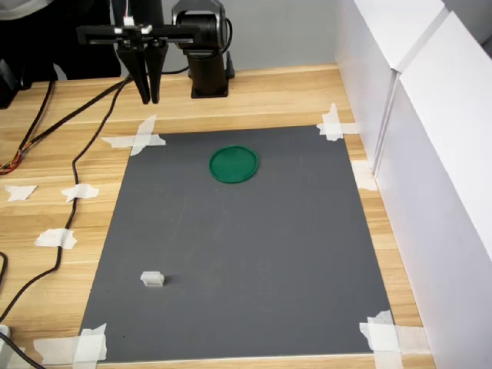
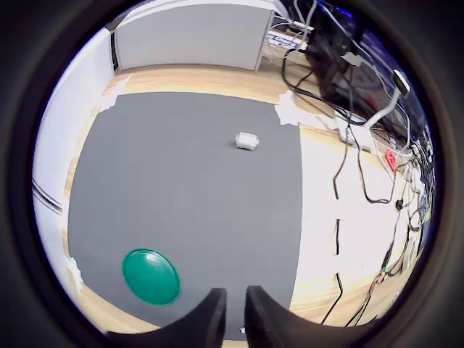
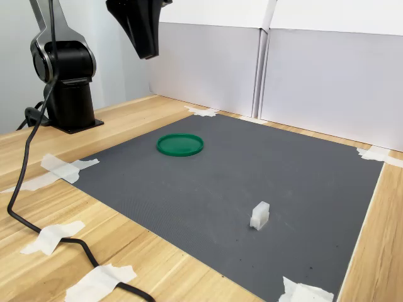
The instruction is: Grasp a white terminal and put it on the green lid.
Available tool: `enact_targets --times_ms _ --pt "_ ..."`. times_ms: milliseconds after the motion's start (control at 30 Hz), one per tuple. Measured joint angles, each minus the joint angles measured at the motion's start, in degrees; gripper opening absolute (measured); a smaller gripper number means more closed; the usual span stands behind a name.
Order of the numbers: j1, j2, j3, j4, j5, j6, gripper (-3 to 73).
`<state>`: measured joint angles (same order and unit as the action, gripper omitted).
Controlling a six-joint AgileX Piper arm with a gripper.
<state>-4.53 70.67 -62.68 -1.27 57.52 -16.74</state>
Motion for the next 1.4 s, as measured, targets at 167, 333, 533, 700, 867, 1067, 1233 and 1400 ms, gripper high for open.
enact_targets --times_ms 167,333,533,700,867,1067,1233,1400 --pt "0.0 9.9 -8.9 1.3 2.3 -2.0 46.5" --pt "0.0 20.0 -17.8 -0.1 4.9 0.9 68.2" --pt "-0.5 31.1 -29.1 -0.3 8.4 1.2 71.4" --pt "-2.3 39.3 -37.7 2.7 10.4 1.2 71.5" --pt "-2.5 45.8 -42.7 5.1 12.0 0.7 71.5" --pt "-2.0 48.5 -43.4 6.3 12.0 0.9 71.5" --pt "0.7 48.9 -43.7 6.1 11.5 2.0 71.5" --pt "1.7 50.7 -43.7 5.7 11.8 2.4 71.5"
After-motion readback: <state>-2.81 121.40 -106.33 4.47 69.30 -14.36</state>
